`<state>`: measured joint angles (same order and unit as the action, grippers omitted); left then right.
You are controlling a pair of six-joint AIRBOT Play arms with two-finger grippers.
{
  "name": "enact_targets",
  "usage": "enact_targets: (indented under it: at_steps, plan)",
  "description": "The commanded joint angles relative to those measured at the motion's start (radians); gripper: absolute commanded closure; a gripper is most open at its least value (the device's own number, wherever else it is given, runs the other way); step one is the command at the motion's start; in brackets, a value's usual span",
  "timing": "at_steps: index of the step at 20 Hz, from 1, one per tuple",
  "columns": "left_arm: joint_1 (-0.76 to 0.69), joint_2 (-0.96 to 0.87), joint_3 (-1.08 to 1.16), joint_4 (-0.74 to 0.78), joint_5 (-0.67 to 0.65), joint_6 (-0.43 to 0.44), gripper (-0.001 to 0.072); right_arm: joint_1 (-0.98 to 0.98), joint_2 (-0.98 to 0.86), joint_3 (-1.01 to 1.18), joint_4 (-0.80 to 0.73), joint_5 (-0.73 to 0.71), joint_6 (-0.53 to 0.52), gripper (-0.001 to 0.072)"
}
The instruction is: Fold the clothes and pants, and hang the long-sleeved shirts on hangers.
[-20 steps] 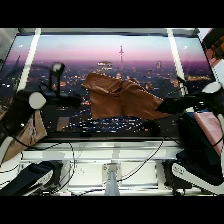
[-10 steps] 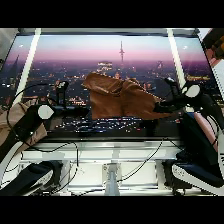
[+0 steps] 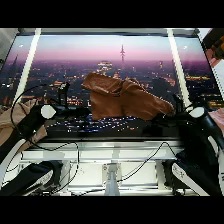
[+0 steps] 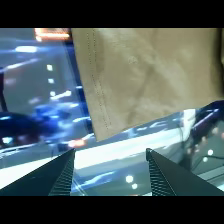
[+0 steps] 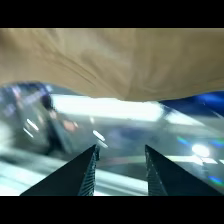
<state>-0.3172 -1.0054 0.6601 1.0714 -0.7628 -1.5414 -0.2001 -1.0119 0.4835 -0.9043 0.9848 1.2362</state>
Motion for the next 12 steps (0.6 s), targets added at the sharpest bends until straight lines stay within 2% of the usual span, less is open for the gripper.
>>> enact_targets:
  at_steps: [1,3,5,8,10,12]
  plan:
    - [0.000,-0.014,0.000,-0.011,0.000,0.000,0.0207,-0.005,0.080,-0.147,0.153,-0.185,0.093,0.0362]
    - [0.000,-0.014,0.000,-0.011,0.001,0.000,0.0207,-0.005,0.091,-0.196,0.171,-0.247,0.165,0.0352]
    - [0.000,-0.018,0.000,-0.011,0.005,0.000,0.0208,-0.005,0.090,-0.224,0.206,-0.308,0.223,0.0072]
    - [0.000,-0.031,-0.001,-0.011,0.027,-0.007,0.0208,-0.005,0.086,-0.226,0.246,-0.365,0.248,0.0067]
    - [0.000,-0.042,-0.002,-0.028,0.027,-0.007,0.0208,-0.005,0.086,-0.226,0.283,-0.402,0.248,0.0101]
    - [0.000,-0.053,-0.003,-0.054,0.031,-0.007,0.0208,-0.005,0.086,-0.226,0.309,-0.444,0.250,0.0102]
